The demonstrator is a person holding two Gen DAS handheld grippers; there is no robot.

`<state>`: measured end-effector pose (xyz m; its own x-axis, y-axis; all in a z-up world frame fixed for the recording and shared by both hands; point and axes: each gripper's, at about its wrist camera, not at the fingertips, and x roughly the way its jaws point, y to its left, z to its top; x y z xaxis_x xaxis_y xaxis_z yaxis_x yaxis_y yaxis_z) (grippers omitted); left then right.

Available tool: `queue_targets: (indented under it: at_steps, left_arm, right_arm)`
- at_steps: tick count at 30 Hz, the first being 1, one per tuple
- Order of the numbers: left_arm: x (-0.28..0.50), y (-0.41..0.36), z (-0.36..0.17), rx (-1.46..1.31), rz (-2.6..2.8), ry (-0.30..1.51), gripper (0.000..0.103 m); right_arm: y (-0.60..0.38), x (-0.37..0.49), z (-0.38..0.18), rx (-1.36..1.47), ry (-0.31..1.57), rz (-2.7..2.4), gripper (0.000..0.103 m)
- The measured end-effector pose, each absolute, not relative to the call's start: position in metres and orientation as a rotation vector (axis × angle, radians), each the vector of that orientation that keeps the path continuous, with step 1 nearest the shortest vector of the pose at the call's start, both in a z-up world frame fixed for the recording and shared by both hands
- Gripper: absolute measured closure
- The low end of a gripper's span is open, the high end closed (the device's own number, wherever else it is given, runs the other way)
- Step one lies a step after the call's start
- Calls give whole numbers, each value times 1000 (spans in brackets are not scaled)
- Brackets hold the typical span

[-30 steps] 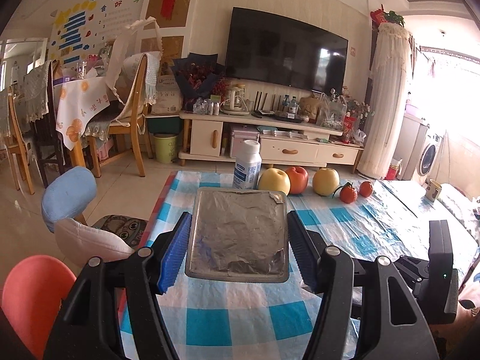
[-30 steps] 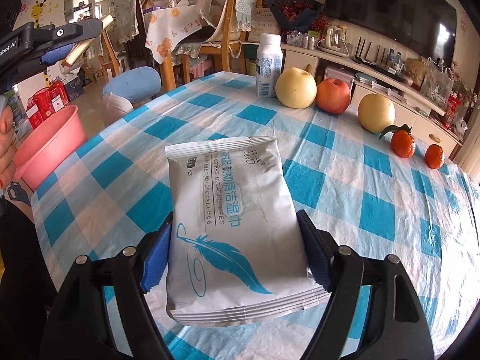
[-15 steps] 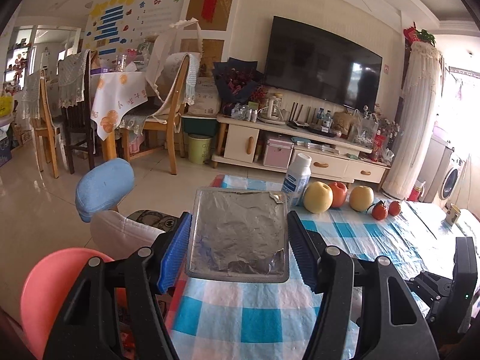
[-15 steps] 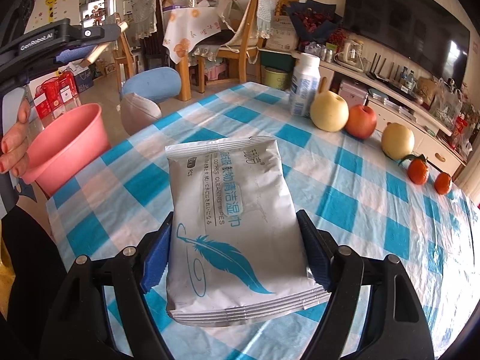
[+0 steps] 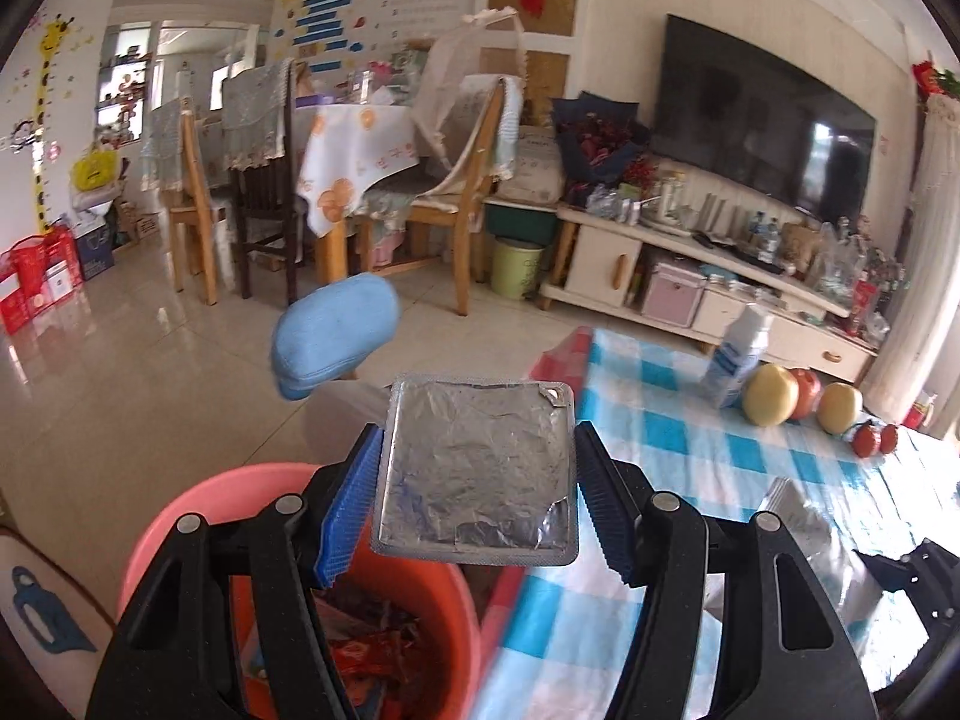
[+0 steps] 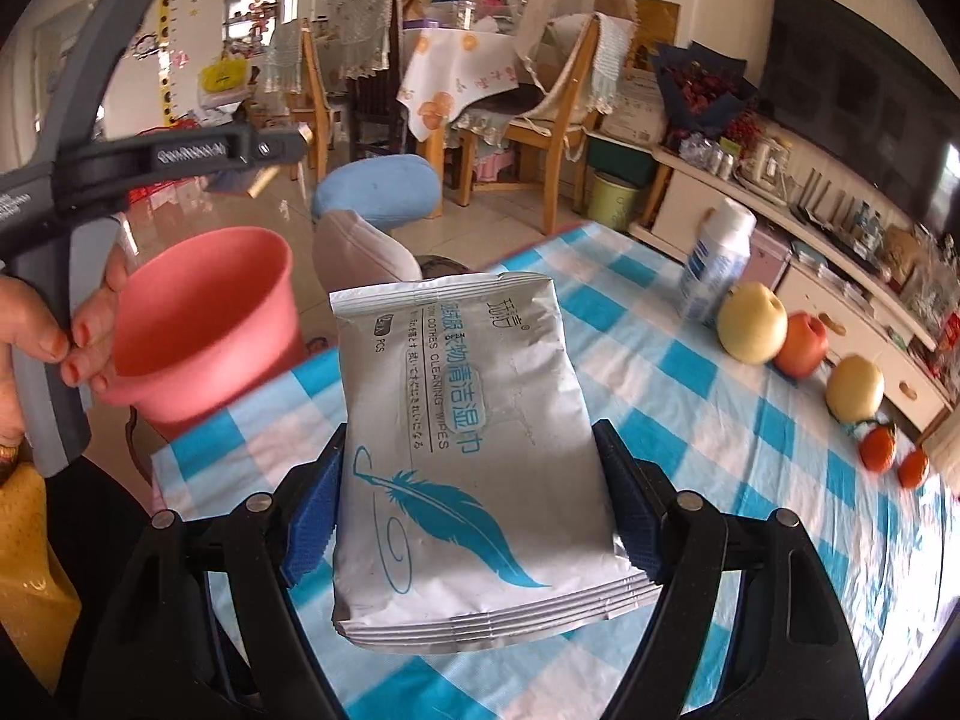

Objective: Collect trash
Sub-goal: 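Lift and carry the foil packet and wipes pack over the pink basin, then open both grippers to drop the foil packet and wipes pack into the basin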

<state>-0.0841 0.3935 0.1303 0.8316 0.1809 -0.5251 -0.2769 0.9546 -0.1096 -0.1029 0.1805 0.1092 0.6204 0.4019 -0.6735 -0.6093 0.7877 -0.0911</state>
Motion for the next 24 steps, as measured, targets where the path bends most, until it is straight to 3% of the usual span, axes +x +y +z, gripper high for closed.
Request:
queue_targets:
  at_steps: [11,24]
  left_arm:
    - [-97,459,118,-287,407,593,39]
    - [-106,505,102,-362,478,633,39]
  right_arm:
    - [277,-110,129,-482,625,729,25]
    - [371,-126,108,-728,599,830,25]
